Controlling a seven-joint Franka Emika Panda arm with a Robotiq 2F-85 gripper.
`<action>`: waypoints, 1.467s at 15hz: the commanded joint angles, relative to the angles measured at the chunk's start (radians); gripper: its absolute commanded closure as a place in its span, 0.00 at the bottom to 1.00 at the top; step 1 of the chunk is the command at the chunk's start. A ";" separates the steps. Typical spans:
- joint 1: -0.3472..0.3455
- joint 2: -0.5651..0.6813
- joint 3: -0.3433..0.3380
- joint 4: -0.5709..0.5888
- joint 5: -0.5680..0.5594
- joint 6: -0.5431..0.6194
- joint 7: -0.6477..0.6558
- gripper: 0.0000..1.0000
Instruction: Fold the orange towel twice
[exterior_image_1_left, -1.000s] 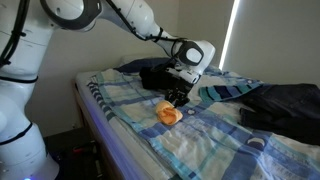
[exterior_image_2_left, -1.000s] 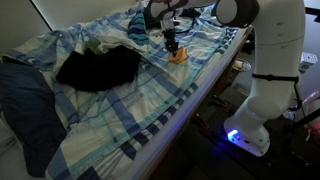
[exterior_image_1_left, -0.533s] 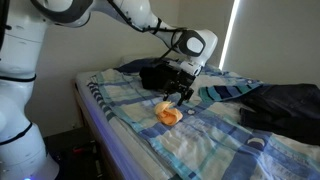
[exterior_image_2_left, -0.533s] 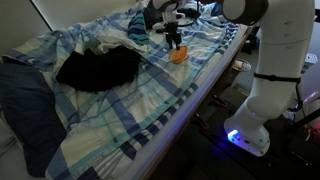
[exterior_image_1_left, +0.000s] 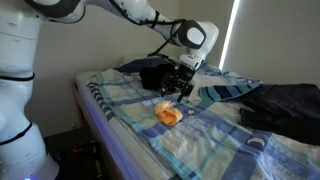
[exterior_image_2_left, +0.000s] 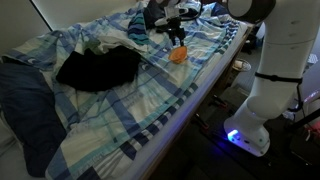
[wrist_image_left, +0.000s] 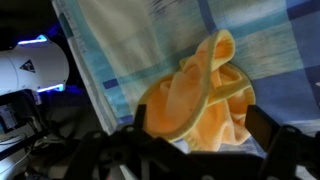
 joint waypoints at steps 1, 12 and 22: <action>0.007 -0.069 -0.006 -0.049 -0.061 -0.086 -0.003 0.00; 0.001 -0.111 -0.003 -0.093 -0.110 -0.132 0.017 0.00; 0.016 -0.106 0.004 -0.154 -0.100 0.029 0.142 0.00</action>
